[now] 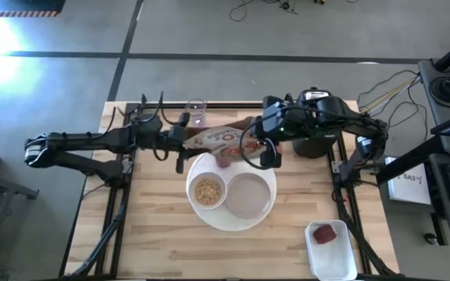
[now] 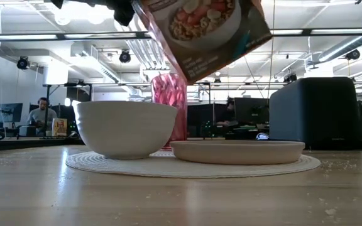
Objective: Arrange a breakfast setting
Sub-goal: Pour the cereals from the cereal box into the white bowl
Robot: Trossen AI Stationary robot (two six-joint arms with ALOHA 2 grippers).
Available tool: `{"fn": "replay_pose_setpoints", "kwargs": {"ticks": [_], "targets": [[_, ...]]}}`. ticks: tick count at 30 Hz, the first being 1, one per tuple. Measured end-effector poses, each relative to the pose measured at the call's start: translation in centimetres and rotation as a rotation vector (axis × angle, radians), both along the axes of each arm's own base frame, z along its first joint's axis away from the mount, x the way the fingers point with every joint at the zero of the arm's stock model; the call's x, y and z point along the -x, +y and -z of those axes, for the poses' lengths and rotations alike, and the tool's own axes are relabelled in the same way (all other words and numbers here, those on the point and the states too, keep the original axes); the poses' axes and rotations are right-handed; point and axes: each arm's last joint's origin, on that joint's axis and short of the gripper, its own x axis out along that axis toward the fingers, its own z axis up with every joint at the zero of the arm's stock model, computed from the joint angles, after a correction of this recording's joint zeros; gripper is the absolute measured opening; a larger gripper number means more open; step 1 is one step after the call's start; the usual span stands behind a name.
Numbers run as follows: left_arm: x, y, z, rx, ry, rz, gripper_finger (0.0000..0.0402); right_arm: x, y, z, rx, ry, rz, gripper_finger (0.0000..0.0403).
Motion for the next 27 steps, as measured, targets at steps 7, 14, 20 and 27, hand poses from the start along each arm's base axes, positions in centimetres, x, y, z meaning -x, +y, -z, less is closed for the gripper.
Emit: {"fn": "replay_pose_setpoints", "kwargs": {"ticks": [7, 14, 20, 27], "targets": [[0.1, 0.0, -0.6, 0.027, 0.025, -0.008, 0.0010, 0.1, 0.0, 0.0, -0.013, 0.001, 0.011, 0.0009], [0.7, -0.2, -0.8, 0.068, 0.030, 0.040, 0.0002, 0.1, 0.2, -0.1, -0.102, -0.015, 0.005, 0.0009], [0.8, -0.3, -0.9, 0.086, 0.023, 0.058, 0.0001, 0.2, 0.3, -0.1, -0.128, -0.021, 0.019, 0.0009], [0.8, -0.4, -1.3, 0.120, 0.015, 0.081, 0.0000, 0.5, 0.3, -0.3, -0.145, -0.027, 0.016, 0.0009]]}}
